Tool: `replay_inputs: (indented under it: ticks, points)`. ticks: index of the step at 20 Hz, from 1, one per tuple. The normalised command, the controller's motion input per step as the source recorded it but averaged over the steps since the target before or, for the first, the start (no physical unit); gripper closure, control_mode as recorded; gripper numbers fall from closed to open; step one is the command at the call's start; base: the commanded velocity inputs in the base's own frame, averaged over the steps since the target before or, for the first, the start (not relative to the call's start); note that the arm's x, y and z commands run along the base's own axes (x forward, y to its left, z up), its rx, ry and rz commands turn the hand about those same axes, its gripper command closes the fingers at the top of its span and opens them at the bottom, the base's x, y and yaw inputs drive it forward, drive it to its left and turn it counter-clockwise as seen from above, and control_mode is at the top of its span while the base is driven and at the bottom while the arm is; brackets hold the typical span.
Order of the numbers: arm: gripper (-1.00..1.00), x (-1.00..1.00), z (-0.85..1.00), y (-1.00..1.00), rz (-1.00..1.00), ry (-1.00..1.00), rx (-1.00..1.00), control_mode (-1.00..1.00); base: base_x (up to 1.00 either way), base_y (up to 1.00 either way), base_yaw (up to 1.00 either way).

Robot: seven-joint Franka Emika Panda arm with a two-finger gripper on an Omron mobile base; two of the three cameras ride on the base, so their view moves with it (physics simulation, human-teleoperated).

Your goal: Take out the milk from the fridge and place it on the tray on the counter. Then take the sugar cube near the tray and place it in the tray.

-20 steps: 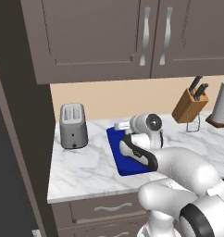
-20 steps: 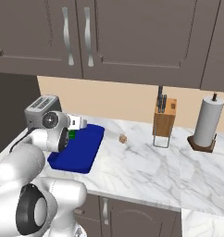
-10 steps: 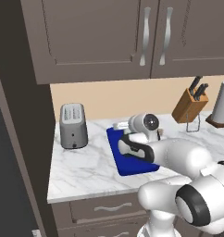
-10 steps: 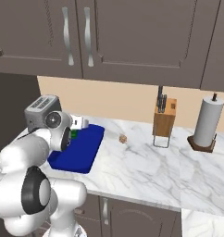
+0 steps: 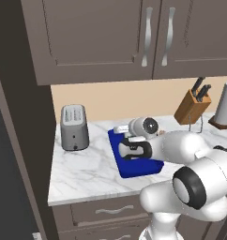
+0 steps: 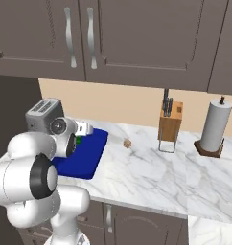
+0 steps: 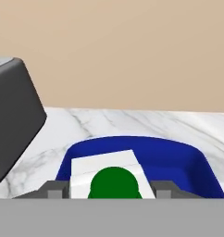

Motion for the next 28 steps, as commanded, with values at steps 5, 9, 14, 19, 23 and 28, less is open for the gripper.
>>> replay_inputs:
  ticks: [5,9,14,19,23,28]
  points:
    - [1.0,0.05,-0.25,0.0,0.0,0.0,0.0,-1.0,0.0,0.0,0.0]
    - [1.0,0.0,-0.25,0.0,0.0,0.0,0.0,-1.0,0.0,0.0,0.0]
    - [1.0,0.03,-0.26,0.0,0.0,0.0,0.0,-1.0,0.0,0.0,0.0]
    - [1.0,0.01,-0.25,0.0,0.0,0.0,0.0,-1.0,0.0,0.0,0.0]
    - [1.0,0.01,-0.19,0.0,0.0,0.0,0.0,-1.0,0.0,0.0,0.0]
    - [1.0,0.0,-0.22,0.0,0.0,0.0,0.0,-1.0,0.0,0.0,0.0]
